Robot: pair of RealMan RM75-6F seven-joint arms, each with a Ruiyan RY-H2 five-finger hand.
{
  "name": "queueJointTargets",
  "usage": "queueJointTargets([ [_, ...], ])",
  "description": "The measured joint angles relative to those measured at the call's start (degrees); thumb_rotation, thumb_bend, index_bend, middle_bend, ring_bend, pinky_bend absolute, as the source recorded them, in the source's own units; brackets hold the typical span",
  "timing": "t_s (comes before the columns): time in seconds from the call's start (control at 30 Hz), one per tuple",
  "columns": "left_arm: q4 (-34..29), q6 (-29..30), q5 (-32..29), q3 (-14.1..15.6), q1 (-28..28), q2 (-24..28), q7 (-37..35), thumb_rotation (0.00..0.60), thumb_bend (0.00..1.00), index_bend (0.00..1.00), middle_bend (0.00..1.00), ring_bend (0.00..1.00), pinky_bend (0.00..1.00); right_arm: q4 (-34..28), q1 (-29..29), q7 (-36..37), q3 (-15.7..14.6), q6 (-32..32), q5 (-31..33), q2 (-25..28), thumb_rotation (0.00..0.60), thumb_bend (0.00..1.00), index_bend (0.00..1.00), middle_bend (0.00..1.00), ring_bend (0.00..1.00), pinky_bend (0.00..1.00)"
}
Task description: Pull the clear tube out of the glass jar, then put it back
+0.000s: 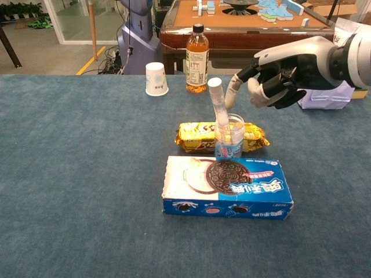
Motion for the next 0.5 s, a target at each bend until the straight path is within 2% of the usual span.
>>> queueJointTargets([
  [0.5,0.0,0.0,0.3,0.1,0.0,0.0,0.2,0.600,0.14,0.39,0.46,0.39,0.60,0.9,-0.3,1.9,-0.5,3.5,-1.7,-1.1,0.600,1.00,0.46,1.00,1.00,1.00],
])
